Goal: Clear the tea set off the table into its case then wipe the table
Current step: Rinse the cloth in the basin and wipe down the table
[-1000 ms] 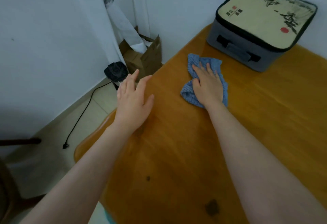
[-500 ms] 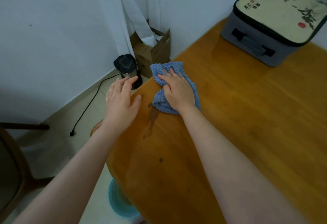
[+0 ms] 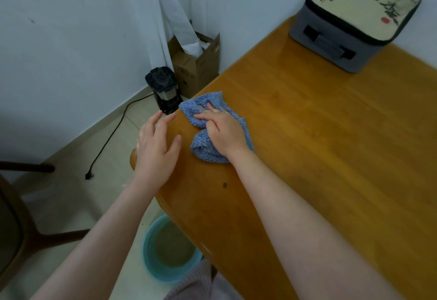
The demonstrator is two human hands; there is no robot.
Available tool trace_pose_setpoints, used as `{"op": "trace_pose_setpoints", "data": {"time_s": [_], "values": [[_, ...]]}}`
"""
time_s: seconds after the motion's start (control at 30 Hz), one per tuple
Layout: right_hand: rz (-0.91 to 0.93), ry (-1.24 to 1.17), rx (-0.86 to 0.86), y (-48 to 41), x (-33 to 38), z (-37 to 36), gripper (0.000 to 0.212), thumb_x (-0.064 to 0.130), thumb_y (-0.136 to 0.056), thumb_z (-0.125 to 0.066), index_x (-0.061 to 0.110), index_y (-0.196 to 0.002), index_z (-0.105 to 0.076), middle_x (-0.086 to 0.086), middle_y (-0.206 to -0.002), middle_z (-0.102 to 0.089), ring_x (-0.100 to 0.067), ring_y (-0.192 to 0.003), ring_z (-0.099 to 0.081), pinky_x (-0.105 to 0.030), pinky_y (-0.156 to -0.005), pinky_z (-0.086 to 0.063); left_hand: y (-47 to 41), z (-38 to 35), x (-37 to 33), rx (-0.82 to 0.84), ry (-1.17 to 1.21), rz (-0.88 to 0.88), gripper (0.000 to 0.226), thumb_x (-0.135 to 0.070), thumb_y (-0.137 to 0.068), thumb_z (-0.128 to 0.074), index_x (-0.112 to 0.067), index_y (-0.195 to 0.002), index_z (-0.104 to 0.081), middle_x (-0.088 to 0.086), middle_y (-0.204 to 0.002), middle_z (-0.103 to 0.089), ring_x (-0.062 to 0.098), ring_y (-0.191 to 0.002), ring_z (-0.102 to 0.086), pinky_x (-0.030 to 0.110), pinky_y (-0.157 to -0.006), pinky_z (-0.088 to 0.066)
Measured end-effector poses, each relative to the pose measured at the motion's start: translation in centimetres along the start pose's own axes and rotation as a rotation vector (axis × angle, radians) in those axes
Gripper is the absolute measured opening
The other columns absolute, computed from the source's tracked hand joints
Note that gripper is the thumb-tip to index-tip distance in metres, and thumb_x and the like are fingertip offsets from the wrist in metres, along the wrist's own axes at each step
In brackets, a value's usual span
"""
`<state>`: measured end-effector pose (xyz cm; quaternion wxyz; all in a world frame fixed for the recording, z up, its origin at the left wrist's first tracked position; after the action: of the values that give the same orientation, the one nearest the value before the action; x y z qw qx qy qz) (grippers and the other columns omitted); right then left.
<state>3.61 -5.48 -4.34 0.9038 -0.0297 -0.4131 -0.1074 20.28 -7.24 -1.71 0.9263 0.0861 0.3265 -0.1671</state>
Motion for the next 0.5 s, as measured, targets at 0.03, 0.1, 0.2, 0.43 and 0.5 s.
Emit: {"op": "trace_pose_setpoints", "data": {"time_s": [0.03, 0.1, 0.2, 0.43, 0.5], "values": [[0.004, -0.016, 0.014, 0.6, 0.3, -0.3, 0.041, 0.007, -0.094, -0.036, 0.015, -0.120, -0.068, 0.001, -0.141, -0.052, -0.011, -0.141, -0.032, -0.027, -0.118, -0.016, 0.7, 0.2, 0.2, -0.002, 0.009, 0.006, 0.049, -0.030, -0.097, -0.049, -0.031, -0.144, -0.036, -0.003, -0.155, -0.024, 0.019, -0.144, -0.017, 0.047, -0.116, -0.016], [0.009, -0.046, 0.030, 1.8, 0.7, -0.8, 0.040, 0.005, -0.095, -0.037, 0.014, -0.118, -0.069, 0.001, -0.140, -0.053, -0.011, -0.140, -0.033, -0.030, -0.118, -0.018, 2.1, 0.5, 0.7, -0.008, 0.015, 0.021, 0.049, -0.029, -0.097, -0.049, -0.029, -0.144, -0.037, -0.002, -0.155, -0.025, 0.018, -0.144, -0.016, 0.046, -0.115, -0.014], [0.010, -0.063, 0.047, 3.6, 1.0, -1.4, 0.041, 0.007, -0.095, -0.036, 0.014, -0.117, -0.070, 0.002, -0.139, -0.054, -0.010, -0.140, -0.034, -0.032, -0.117, -0.021, 4.3, 0.9, 1.3, -0.014, 0.032, 0.030, 0.048, -0.029, -0.097, -0.049, -0.028, -0.144, -0.037, -0.002, -0.155, -0.025, 0.018, -0.144, -0.017, 0.047, -0.116, -0.014], [-0.017, -0.111, -0.008, 9.3, 1.8, -2.1, 0.047, 0.014, -0.089, -0.031, 0.013, -0.113, -0.071, 0.001, -0.135, -0.058, -0.008, -0.138, -0.037, -0.028, -0.117, -0.020, 9.1, 1.3, 1.9, -0.015, 0.037, 0.005, 0.047, -0.029, -0.096, -0.051, -0.029, -0.142, -0.040, -0.001, -0.156, -0.024, 0.019, -0.144, -0.016, 0.047, -0.116, -0.017], [-0.023, -0.099, -0.043, 11.0, 2.0, -2.4, 0.044, 0.014, -0.089, -0.036, 0.014, -0.117, -0.070, 0.000, -0.137, -0.056, -0.009, -0.139, -0.035, -0.029, -0.117, -0.021, 10.5, 1.5, 2.1, -0.024, 0.051, 0.003, 0.046, -0.028, -0.096, -0.052, -0.029, -0.141, -0.041, -0.001, -0.156, -0.024, 0.018, -0.144, -0.016, 0.047, -0.116, -0.017]]}}
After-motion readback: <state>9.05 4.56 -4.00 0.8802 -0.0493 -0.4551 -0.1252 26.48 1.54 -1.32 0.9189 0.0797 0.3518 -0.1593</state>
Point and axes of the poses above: each hand's wrist, its own y-axis away from the middle knuckle, its own z-axis out of the back of the hand, x = y × z, the point moved 4 cm from there along -y, towards the middle knuckle
